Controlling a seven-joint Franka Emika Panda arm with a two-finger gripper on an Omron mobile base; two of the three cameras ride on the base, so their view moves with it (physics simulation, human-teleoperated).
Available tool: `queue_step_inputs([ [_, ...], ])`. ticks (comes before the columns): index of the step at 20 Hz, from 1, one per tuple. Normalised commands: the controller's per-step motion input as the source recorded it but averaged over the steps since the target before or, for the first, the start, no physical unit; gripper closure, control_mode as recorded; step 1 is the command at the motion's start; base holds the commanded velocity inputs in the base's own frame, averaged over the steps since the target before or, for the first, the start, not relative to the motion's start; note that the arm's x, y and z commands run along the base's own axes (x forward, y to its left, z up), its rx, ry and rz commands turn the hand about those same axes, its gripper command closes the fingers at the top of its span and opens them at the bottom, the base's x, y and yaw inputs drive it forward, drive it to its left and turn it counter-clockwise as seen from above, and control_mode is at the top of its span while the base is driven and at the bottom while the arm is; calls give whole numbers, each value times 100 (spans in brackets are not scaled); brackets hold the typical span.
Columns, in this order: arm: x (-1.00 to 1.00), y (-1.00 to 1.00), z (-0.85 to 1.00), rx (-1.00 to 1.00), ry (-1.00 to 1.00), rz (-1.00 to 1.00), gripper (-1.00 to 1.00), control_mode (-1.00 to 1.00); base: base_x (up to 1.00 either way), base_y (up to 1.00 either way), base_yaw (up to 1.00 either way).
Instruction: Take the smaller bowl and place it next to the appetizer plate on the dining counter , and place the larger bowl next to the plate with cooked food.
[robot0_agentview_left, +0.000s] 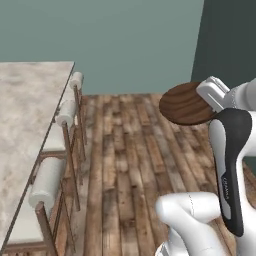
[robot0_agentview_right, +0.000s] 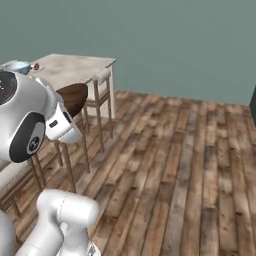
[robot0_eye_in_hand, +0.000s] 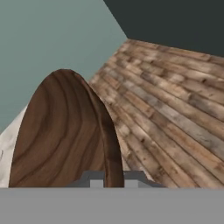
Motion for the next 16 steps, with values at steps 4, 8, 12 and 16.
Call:
queue_step_inputs([
  [4,0,0,0,0,0,0,100,100,100,-31,6],
  [8,0,0,0,0,0,0,100,100,100,-29,4],
  [12,0,0,0,0,0,0,100,100,100,-29,5],
  [16,0,0,0,0,0,0,100,100,100,-34,10],
])
